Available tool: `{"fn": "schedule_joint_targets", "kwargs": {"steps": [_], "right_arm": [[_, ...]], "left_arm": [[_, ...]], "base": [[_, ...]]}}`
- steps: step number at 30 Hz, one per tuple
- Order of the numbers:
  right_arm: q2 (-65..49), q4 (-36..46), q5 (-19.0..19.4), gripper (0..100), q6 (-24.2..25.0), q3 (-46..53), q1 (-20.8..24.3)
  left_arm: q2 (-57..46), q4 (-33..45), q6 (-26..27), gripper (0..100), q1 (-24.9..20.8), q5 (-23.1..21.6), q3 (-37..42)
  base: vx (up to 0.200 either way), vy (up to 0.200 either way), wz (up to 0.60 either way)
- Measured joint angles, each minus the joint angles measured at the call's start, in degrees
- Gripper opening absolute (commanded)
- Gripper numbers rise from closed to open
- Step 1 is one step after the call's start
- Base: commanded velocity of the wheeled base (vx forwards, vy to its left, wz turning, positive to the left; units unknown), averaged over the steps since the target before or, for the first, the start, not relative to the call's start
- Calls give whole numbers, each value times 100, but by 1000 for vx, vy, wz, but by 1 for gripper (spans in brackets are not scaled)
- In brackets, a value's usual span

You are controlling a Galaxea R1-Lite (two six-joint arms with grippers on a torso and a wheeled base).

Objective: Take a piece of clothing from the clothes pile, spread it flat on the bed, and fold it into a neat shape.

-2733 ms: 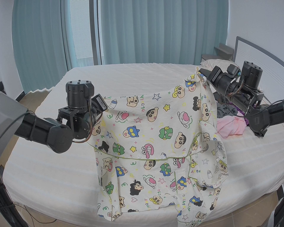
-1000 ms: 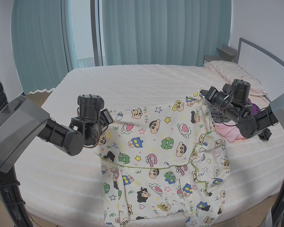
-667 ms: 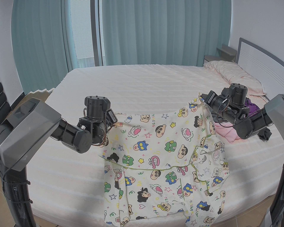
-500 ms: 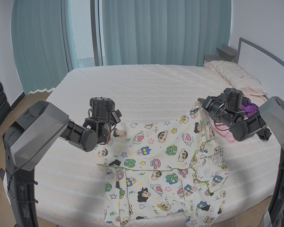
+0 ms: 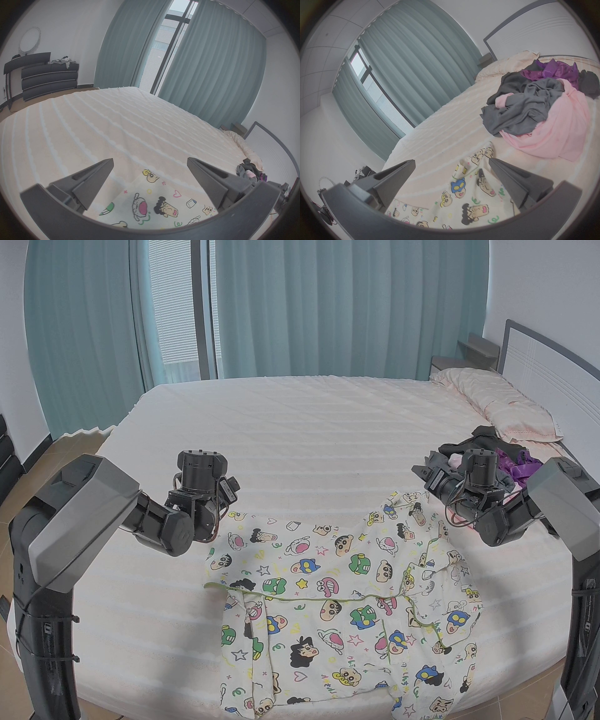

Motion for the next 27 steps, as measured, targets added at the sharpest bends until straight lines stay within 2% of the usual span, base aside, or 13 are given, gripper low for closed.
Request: {"fn": "schedule_joint_targets", "kwargs": {"steps": [5, 9, 14, 18, 22, 25, 27], "right_arm": [[-293, -11, 247, 100, 0, 621, -162], [-703, -23, 647, 100, -17, 1456, -354], [-1285, -197, 1252, 100, -116, 2660, -741], [-1679, -510, 1826, 100, -405, 3683, -1198], [-1914, -770, 2681, 100, -1007, 4485, -1719], [-1991, -885, 3190, 100, -1295, 4840, -2025], [-1952, -936, 3377, 100, -1426, 4968, -2176]], "left_arm": [[-367, -7, -46, 100, 39, -82, 495], [-772, -29, -205, 100, 50, -358, 1047], [-1392, -112, -413, 100, 30, -858, 2160], [-1918, -355, -686, 100, -39, -1133, 3183], [-2393, -656, -1106, 100, -193, -1289, 4081], [-2673, -790, -1524, 100, -386, -1363, 4495], [-2811, -837, -1826, 100, -556, -1393, 4669]], "base": [[0, 0, 0], [0, 0, 0], [0, 0, 0], [0, 0, 0], [0, 0, 0], [0, 0, 0], [0, 0, 0]]}}
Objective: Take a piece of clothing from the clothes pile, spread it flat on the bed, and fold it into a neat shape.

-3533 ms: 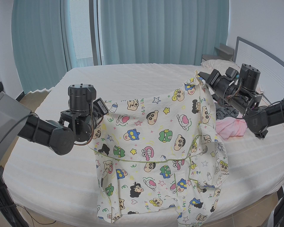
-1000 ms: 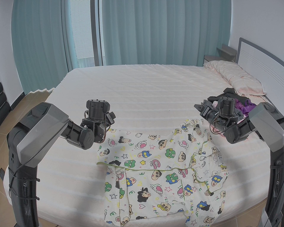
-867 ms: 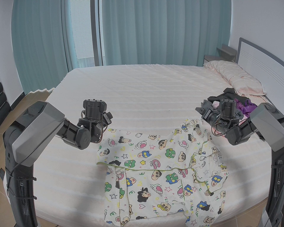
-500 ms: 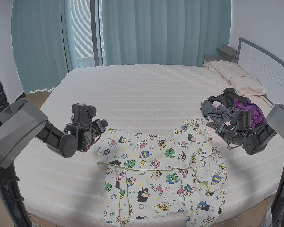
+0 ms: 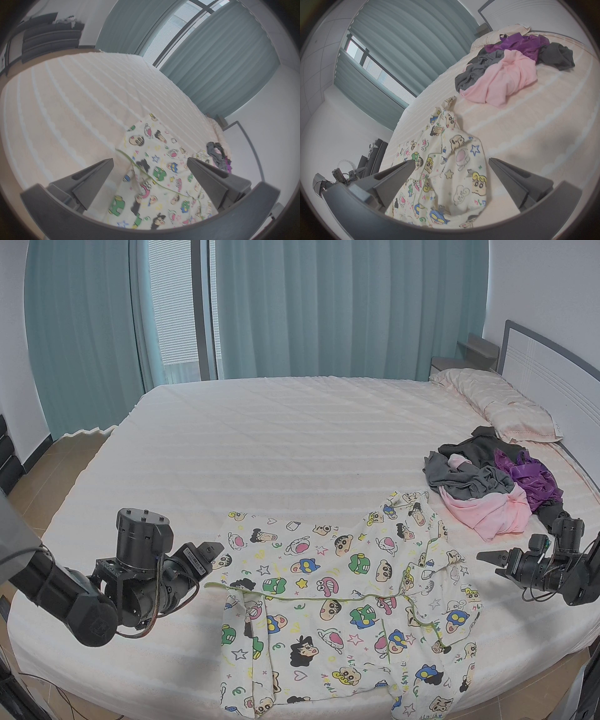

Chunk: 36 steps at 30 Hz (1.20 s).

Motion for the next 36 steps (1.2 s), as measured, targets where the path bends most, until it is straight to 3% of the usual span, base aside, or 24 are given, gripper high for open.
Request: {"fn": "schedule_joint_targets", "kwargs": {"steps": [5, 15, 24, 36], "right_arm": [[346, -452, 178, 100, -93, 162, -188], [1053, -1552, 243, 100, -57, 451, -238], [1179, -1591, 158, 100, 241, 280, -218], [1475, -1451, -597, 100, 385, -712, 374]], "left_arm": [[-183, -46, -185, 100, -251, 4, 206], [-293, -55, -569, 100, -491, 12, 444], [-240, -62, -588, 100, -539, -2, 575], [-229, -163, -601, 100, -533, -2, 579]], "base": [[0, 0, 0], [-180, 0, 0], [0, 0, 0], [0, 0, 0]]}}
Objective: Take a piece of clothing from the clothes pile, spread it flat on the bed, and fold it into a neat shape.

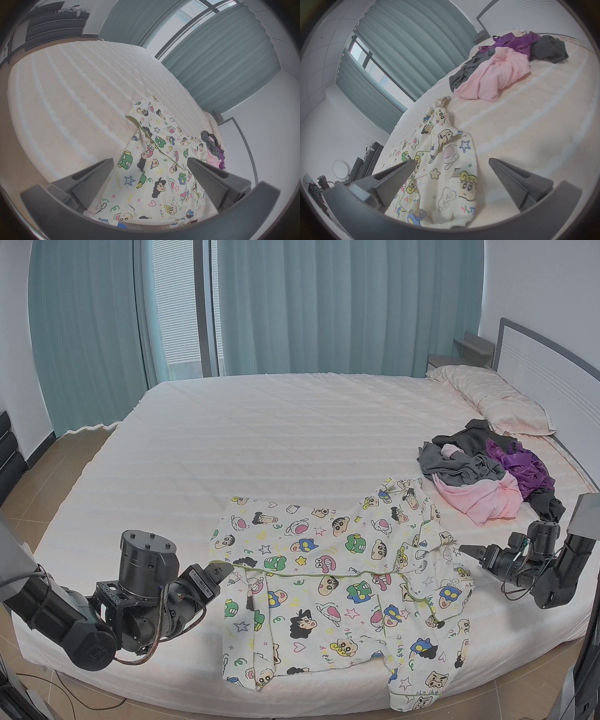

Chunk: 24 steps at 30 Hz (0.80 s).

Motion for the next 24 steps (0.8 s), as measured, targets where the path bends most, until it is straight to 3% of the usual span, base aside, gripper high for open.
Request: {"fn": "schedule_joint_targets", "kwargs": {"steps": [9, 24], "right_arm": [[247, 591, -250, 100, 6, -625, 279], [562, 596, -492, 100, 4, -800, 310]], "left_arm": [[2, -61, -1, 100, 17, 11, 11], [20, -61, -6, 100, 5, 15, -22]], "base": [[0, 0, 0], [0, 0, 0]]}}
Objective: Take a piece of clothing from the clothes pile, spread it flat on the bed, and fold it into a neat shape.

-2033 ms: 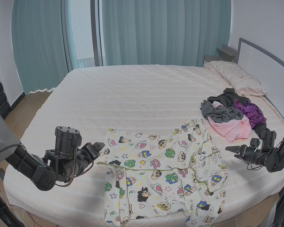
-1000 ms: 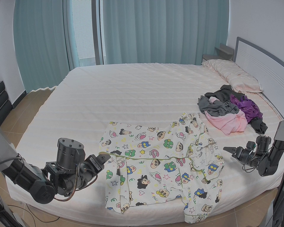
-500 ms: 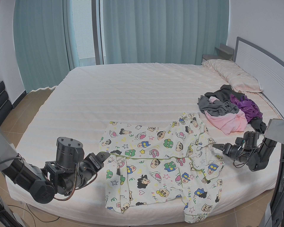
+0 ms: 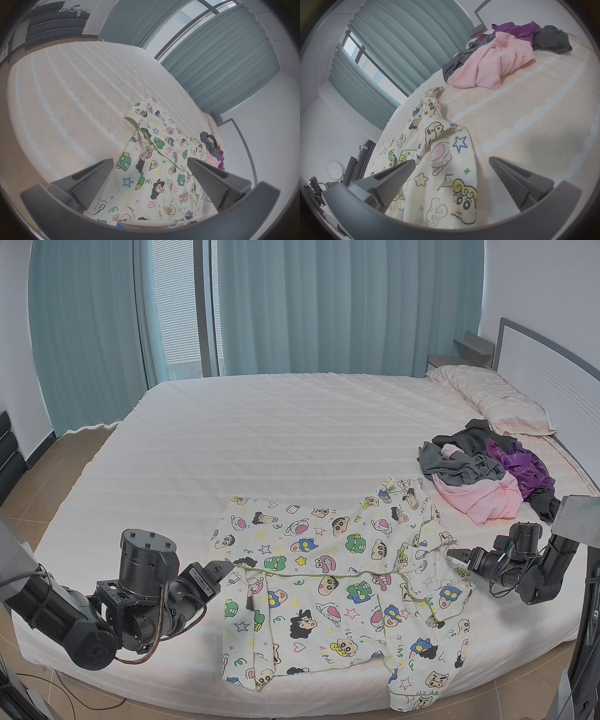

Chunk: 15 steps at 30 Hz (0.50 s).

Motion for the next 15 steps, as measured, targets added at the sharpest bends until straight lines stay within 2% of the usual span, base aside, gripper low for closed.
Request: {"fn": "schedule_joint_targets", "kwargs": {"steps": [15], "right_arm": [[79, 17, 11, 100, 126, -62, 11]], "left_arm": [[80, -71, -268, 100, -5, 0, -76]], "base": [[0, 0, 0]]}}
